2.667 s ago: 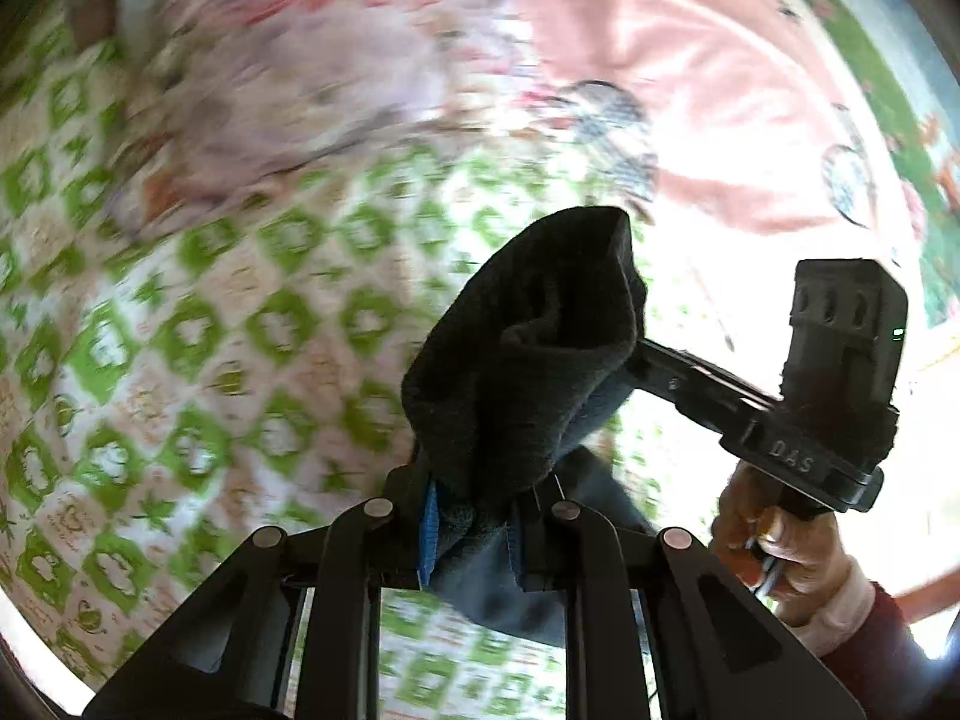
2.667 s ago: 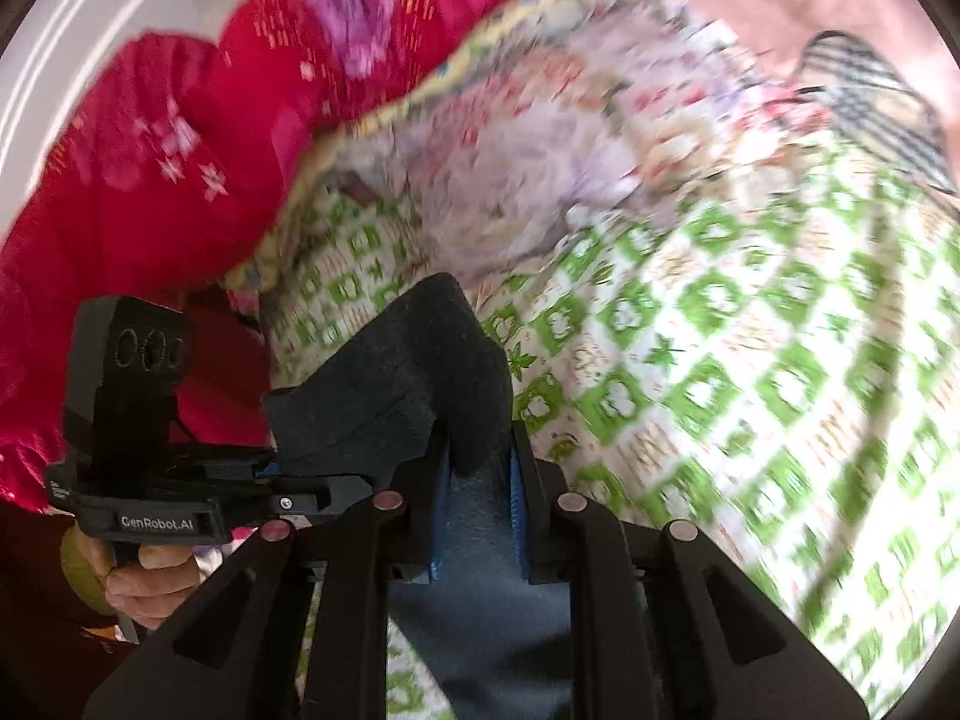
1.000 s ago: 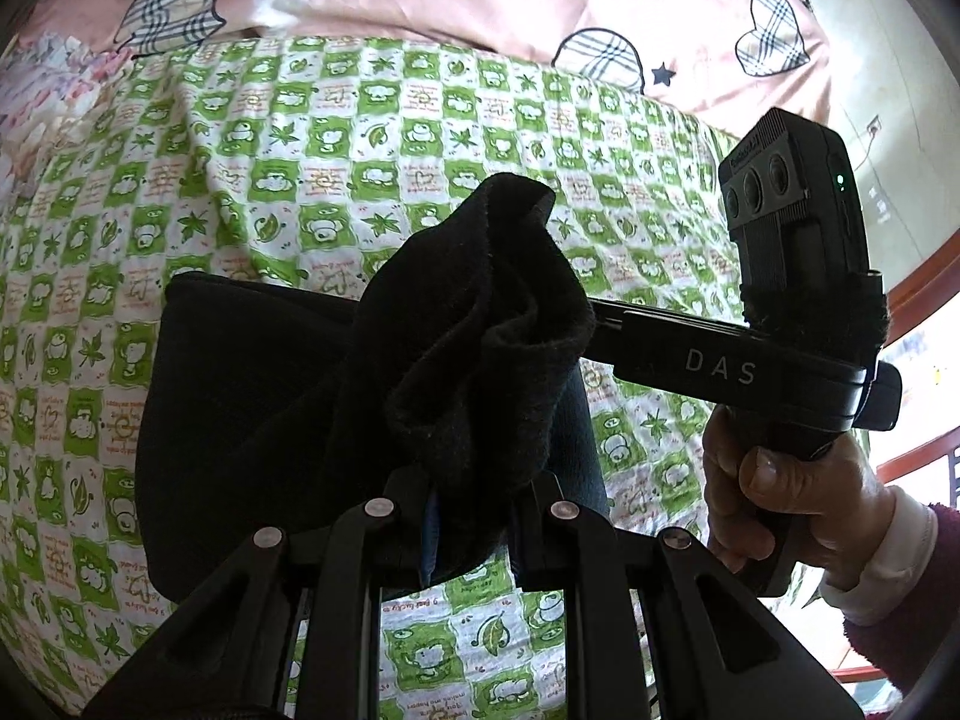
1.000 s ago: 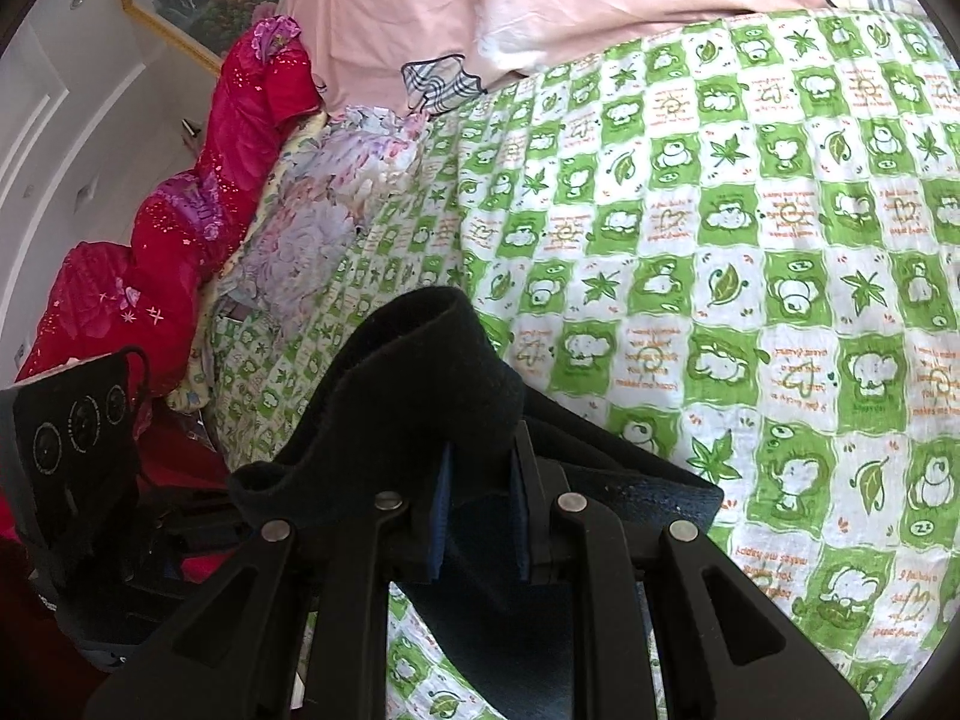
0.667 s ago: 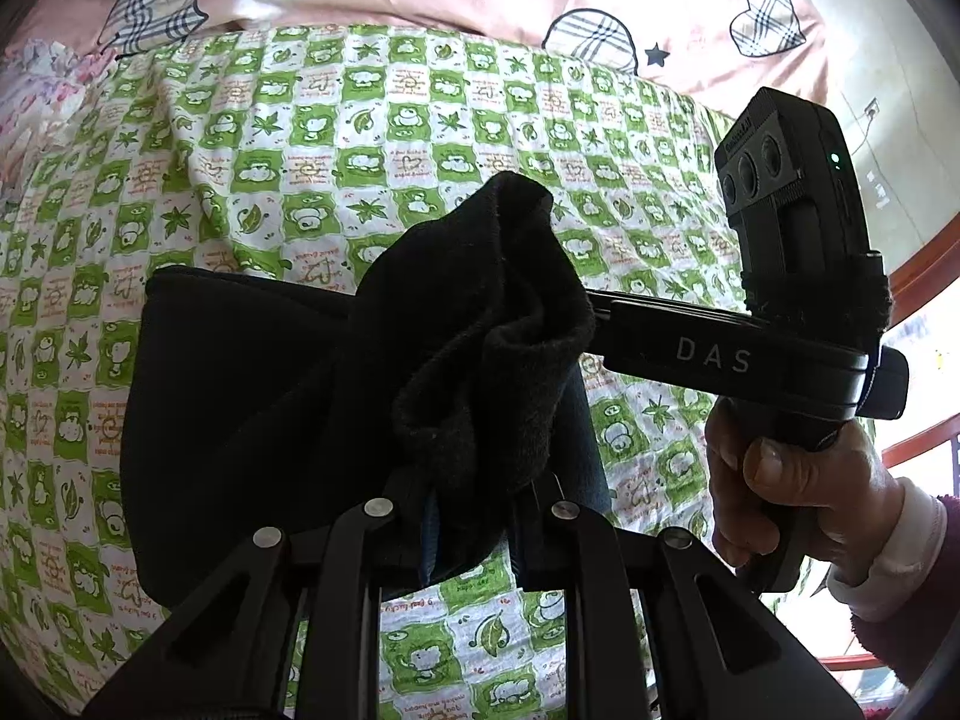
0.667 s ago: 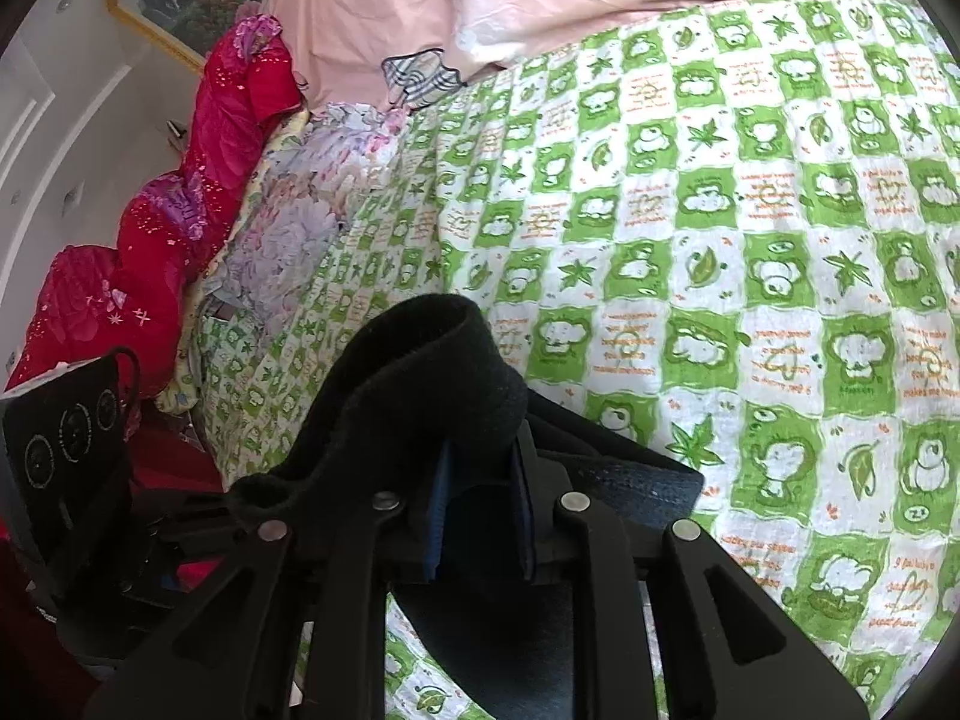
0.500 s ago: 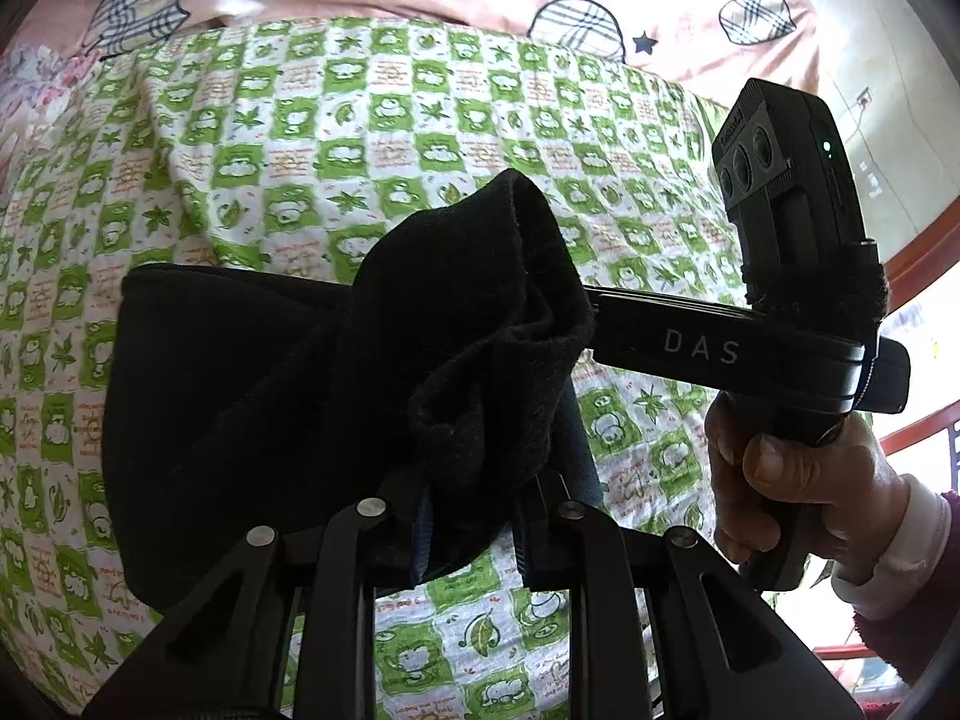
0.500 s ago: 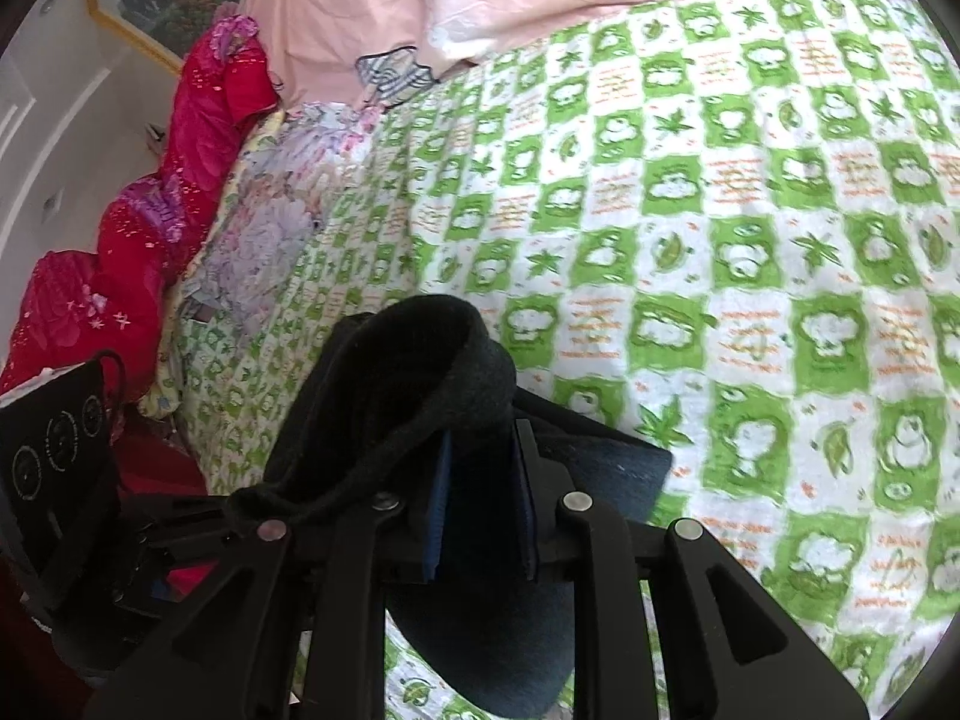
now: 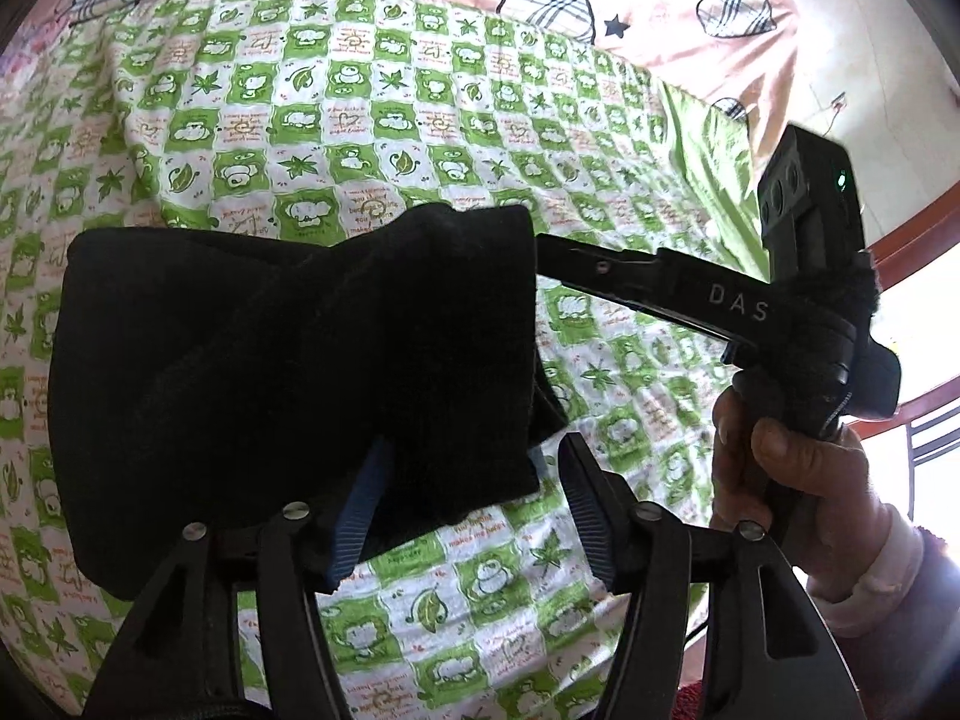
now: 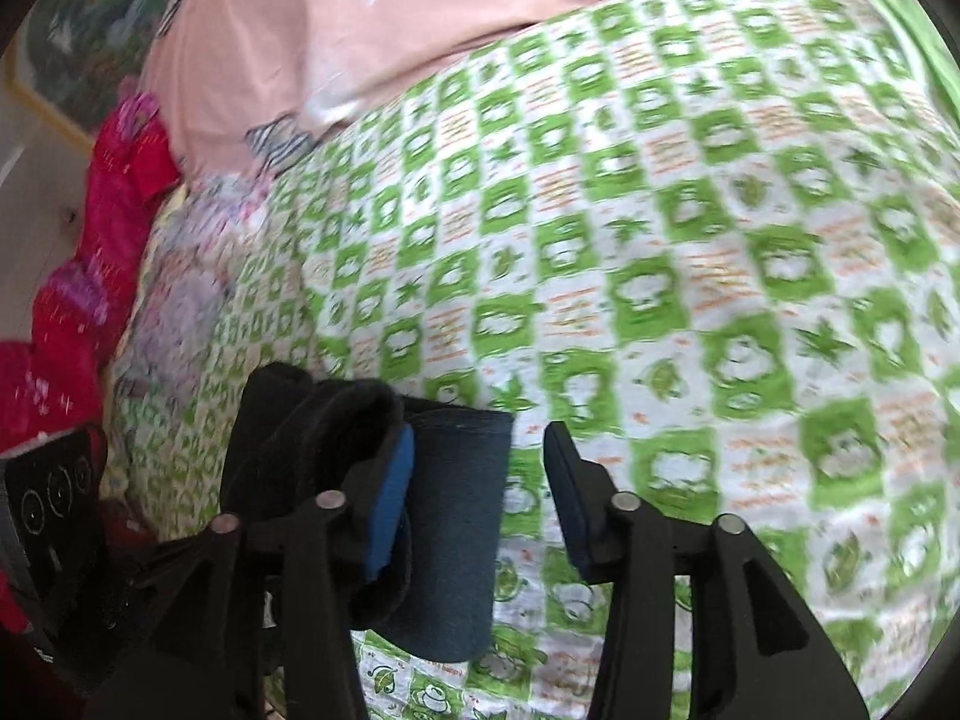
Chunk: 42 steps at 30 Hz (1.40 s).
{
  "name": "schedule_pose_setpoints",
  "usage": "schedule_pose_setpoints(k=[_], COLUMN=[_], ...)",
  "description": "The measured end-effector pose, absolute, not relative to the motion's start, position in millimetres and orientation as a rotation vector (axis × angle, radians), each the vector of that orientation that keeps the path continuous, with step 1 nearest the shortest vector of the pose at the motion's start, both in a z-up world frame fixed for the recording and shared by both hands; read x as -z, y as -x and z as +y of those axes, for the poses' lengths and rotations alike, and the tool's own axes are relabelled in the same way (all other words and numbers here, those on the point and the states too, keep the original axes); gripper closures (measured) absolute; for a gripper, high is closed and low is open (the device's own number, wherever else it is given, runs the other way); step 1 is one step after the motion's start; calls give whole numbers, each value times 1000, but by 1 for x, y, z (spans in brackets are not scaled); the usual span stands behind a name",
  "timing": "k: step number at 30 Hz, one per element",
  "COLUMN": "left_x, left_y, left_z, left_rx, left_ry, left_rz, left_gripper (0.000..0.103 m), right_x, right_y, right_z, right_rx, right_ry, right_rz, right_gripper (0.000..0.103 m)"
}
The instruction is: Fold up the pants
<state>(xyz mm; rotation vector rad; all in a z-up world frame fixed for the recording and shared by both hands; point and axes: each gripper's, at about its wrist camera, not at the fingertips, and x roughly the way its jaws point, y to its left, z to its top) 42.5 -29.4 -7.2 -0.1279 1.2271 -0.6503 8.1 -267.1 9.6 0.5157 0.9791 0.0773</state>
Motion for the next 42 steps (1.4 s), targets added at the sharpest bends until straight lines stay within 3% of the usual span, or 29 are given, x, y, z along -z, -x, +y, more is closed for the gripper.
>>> schedule_pose_setpoints(k=[5, 18, 28, 42], left_x=[-4, -17, -11, 14], left_y=[-36, -50, -74, -116], left_z=[-11, 64, 110, 100], left_rx=[660, 491, 362, 377], left_ry=[167, 270, 306, 294], left_rz=[1206, 1177, 1184, 1243], left_gripper=[31, 28, 25, 23], right_x=[-21, -45, -44, -19], right_y=[-2, -5, -7, -6], right_z=[-268, -222, -183, -173], right_rx=[-39, -54, -15, 34], right_ry=[-540, -433, -316, -321], right_rz=[947, 928, 950, 1033], right_gripper=[38, 25, 20, 19])
